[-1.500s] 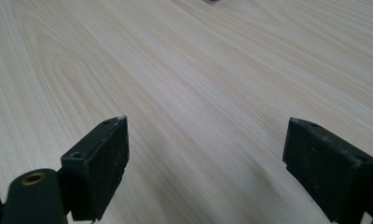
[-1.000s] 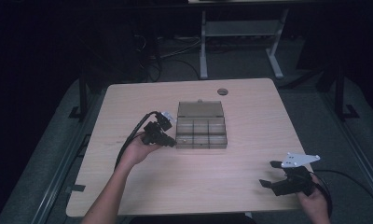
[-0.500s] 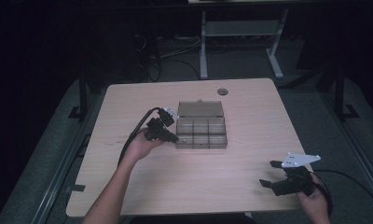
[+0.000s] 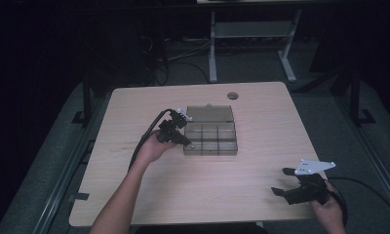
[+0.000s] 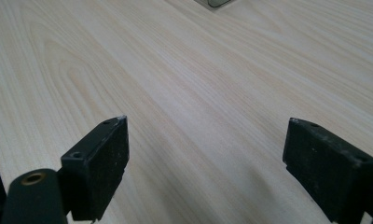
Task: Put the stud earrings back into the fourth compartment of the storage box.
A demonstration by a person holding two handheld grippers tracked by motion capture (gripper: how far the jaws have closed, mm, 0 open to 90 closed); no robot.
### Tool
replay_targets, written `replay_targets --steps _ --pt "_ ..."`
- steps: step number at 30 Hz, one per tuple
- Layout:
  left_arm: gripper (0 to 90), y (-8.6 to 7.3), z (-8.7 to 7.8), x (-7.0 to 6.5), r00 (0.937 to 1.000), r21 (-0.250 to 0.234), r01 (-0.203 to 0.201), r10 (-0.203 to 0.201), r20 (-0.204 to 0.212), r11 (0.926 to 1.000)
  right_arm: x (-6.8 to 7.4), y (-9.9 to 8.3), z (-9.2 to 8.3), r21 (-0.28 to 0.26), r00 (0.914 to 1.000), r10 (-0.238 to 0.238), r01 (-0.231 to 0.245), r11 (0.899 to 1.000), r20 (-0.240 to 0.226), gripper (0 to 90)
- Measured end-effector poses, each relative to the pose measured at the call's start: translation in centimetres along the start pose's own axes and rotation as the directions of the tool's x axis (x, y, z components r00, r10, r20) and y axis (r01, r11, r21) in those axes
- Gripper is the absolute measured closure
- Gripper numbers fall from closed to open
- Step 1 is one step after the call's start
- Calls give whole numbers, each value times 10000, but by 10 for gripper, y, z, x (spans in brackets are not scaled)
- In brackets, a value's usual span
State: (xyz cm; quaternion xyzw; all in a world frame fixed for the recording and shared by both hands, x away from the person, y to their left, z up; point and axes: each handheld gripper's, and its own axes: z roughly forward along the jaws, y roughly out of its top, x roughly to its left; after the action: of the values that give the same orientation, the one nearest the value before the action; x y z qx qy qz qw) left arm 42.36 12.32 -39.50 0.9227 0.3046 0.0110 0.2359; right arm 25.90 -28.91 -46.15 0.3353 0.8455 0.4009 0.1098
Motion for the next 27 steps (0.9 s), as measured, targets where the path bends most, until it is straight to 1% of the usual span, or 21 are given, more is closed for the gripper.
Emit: replay_targets --steps 8,12,13,19,24,25,27 --pt "846 9 11 4 9998 87 195 -195 -73 9998 -1 -1 0 -12 10000 93 -93 10000 -17 141" --pt "847 13 14 5 9998 224 161 -158 -158 9996 -1 -1 -1 -39 10000 34 -34 10000 -26 141" --pt "846 14 15 5 9996 141 229 -226 -187 9996 -1 -1 -1 -40 10000 31 -31 10000 -28 141" --pt "846 18 25 7 9993 236 331 -327 -185 9992 -1 -1 -1 -39 10000 26 -26 10000 -32 141" --pt "846 19 32 9 9994 429 302 -295 -164 9986 -1 -2 -1 -1 10000 53 -53 10000 -12 141" --pt "846 20 33 10 9996 548 219 -210 -161 9983 -1 -2 -1 -20 10000 77 -77 10000 -27 141" --pt "845 20 34 11 9997 562 209 -200 -169 9982 -2 -2 -1 -19 10000 26 -26 10000 -24 141"
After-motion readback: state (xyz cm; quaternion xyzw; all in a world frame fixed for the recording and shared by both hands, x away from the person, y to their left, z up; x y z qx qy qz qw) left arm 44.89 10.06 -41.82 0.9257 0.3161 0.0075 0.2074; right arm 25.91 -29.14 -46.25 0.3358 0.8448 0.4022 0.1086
